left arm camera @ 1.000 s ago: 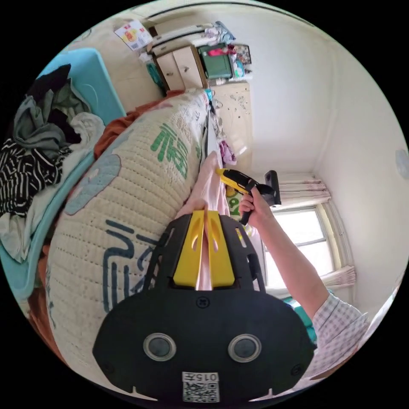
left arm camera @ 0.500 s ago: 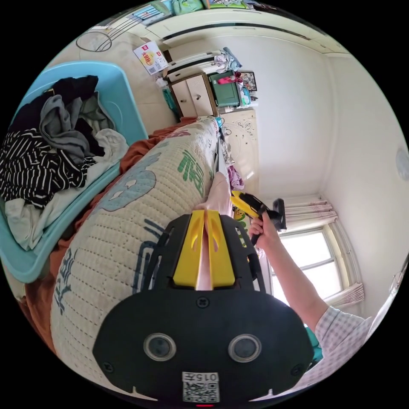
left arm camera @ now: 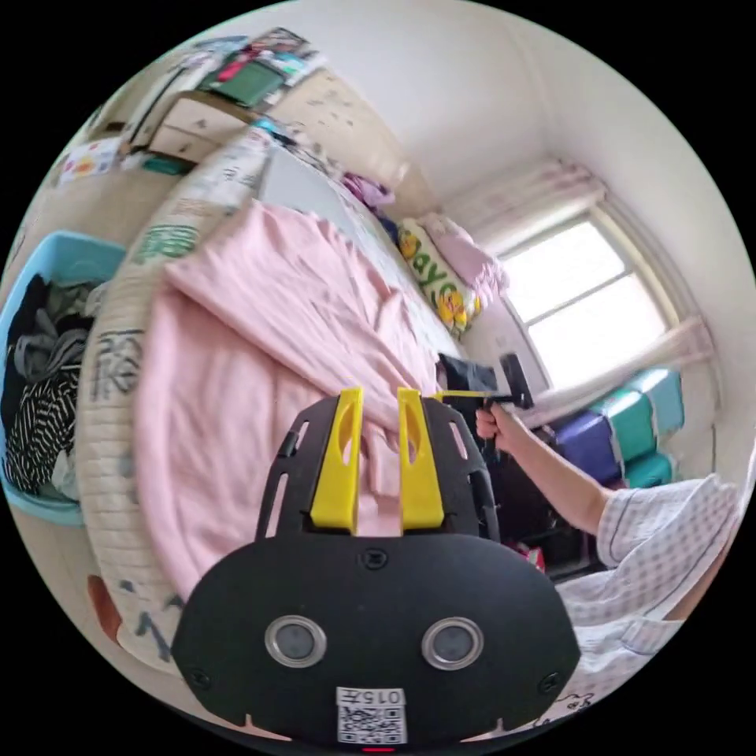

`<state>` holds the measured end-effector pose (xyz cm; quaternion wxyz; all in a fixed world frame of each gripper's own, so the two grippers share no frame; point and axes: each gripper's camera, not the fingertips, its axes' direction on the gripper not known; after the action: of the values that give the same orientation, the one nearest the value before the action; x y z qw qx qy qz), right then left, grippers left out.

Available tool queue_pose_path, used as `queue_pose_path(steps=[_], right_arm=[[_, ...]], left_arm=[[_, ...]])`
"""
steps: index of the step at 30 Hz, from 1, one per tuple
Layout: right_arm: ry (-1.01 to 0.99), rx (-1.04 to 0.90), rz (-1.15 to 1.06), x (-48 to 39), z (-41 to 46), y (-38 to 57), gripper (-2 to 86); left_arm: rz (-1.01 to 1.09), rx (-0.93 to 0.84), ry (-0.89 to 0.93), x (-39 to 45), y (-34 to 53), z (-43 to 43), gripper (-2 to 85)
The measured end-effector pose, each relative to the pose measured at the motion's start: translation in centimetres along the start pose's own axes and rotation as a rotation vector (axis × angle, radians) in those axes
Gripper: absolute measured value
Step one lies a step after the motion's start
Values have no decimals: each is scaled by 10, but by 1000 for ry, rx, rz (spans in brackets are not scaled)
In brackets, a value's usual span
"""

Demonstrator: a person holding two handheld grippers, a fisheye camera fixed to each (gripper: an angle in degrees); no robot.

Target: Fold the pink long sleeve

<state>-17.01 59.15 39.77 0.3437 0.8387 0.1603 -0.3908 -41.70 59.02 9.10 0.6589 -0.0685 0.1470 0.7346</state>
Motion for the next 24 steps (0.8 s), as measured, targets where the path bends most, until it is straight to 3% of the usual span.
queue_pose_path(steps=[4,11,17,24], right_arm=[[-71,76,9,-5,-10,-4,102],[-92,-9,-22,-22,-11,-23,76],[12,28,-64,-45,-34,-13,44],[213,-47,-121,-85,-37,-3,43]], left_arm=[[-147,-43,101,10,15,55,127],[-496,26,155,-26,45,122,101],[-470,45,95,-31,59,138,10],[-438,28,-35,-47,111,159,-5]])
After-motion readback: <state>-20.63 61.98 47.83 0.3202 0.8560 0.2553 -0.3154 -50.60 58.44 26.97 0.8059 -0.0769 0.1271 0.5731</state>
